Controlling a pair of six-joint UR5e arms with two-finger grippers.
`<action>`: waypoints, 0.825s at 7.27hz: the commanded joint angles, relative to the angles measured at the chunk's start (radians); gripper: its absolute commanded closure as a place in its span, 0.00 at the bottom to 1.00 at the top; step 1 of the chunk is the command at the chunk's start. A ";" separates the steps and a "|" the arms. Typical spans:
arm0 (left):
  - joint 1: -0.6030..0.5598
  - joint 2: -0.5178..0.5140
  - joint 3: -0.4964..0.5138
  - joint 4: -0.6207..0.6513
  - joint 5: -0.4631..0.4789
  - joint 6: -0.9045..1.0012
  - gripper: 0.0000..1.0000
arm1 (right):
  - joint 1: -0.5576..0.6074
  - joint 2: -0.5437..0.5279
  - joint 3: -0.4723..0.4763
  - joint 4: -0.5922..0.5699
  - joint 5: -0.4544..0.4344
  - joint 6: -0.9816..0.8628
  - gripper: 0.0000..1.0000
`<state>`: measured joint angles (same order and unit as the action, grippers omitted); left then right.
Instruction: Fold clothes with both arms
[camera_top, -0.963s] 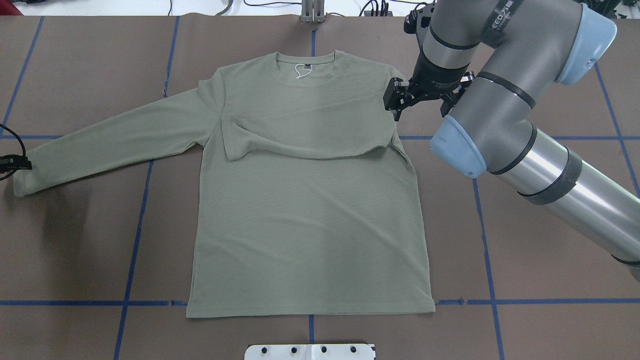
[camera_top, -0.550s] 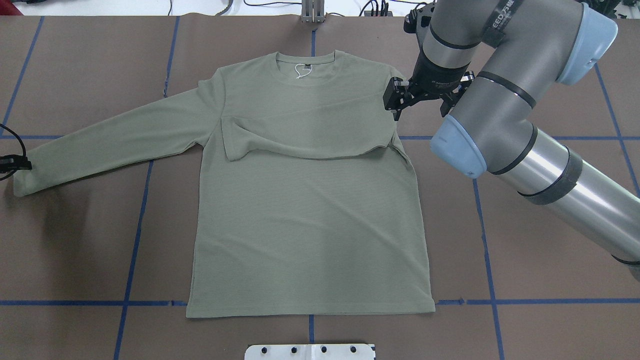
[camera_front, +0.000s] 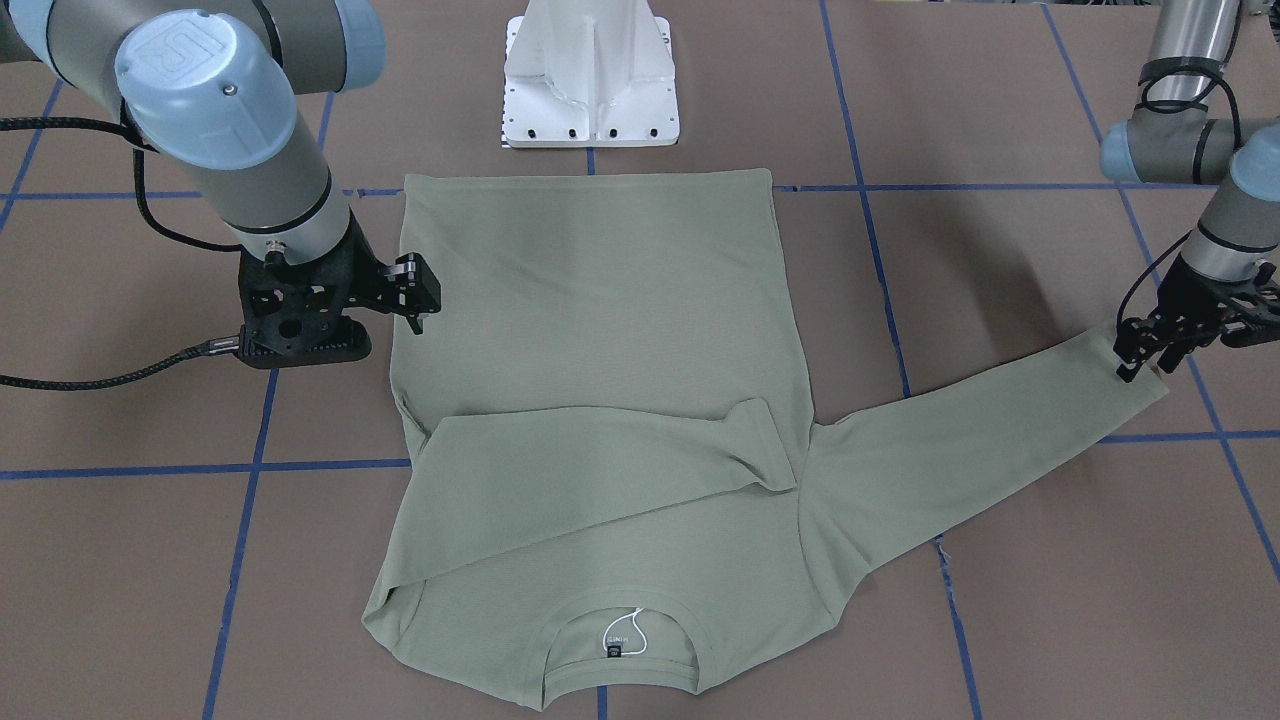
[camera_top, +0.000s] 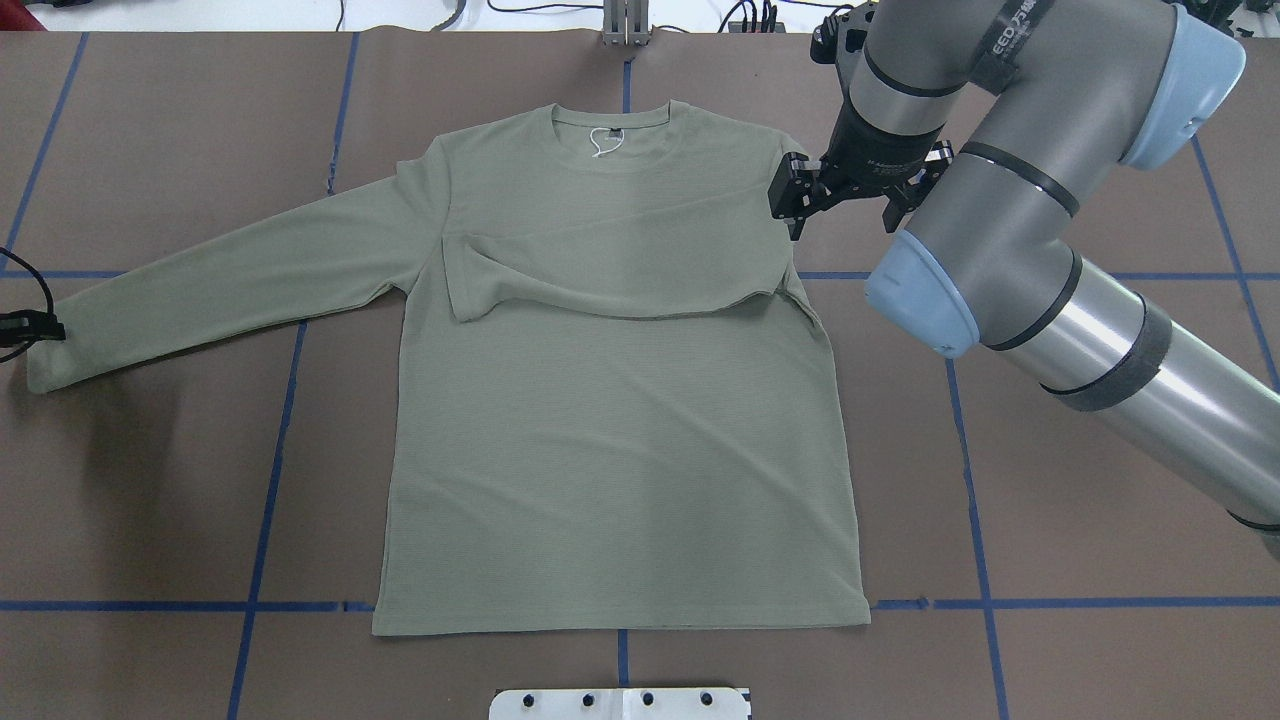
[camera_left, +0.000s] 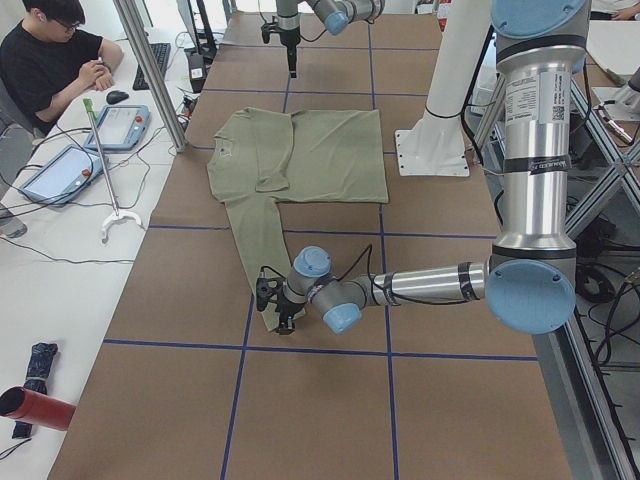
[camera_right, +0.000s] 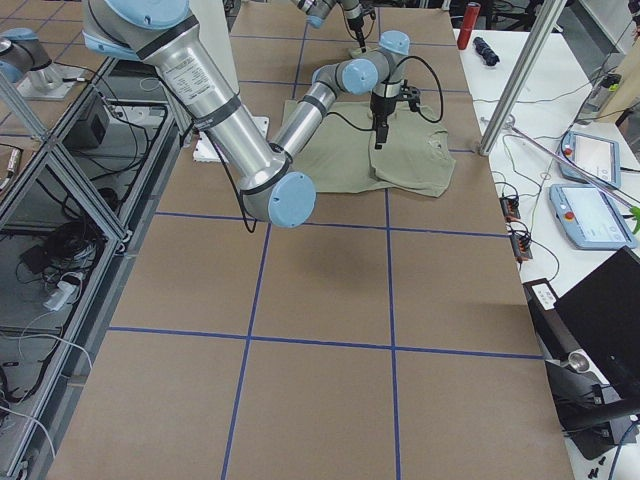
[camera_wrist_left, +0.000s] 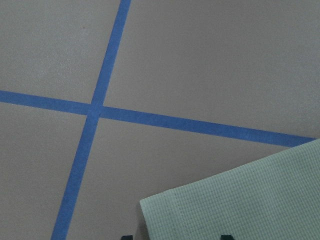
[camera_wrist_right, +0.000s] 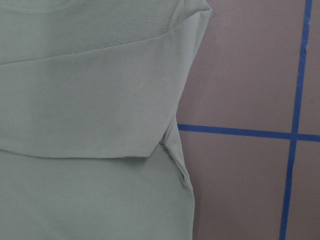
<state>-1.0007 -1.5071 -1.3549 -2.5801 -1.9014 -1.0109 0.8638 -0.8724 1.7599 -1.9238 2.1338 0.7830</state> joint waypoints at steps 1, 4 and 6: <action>0.001 0.001 0.000 0.002 0.001 0.000 0.33 | 0.001 0.000 0.000 0.000 0.000 -0.001 0.00; 0.001 0.001 0.000 0.002 0.001 0.000 0.65 | 0.003 0.000 0.000 0.000 0.001 -0.001 0.00; 0.001 0.001 -0.003 0.000 -0.001 0.000 0.75 | 0.007 0.001 0.001 0.000 0.003 -0.001 0.00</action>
<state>-1.0002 -1.5063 -1.3559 -2.5795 -1.9008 -1.0109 0.8690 -0.8720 1.7605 -1.9236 2.1357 0.7823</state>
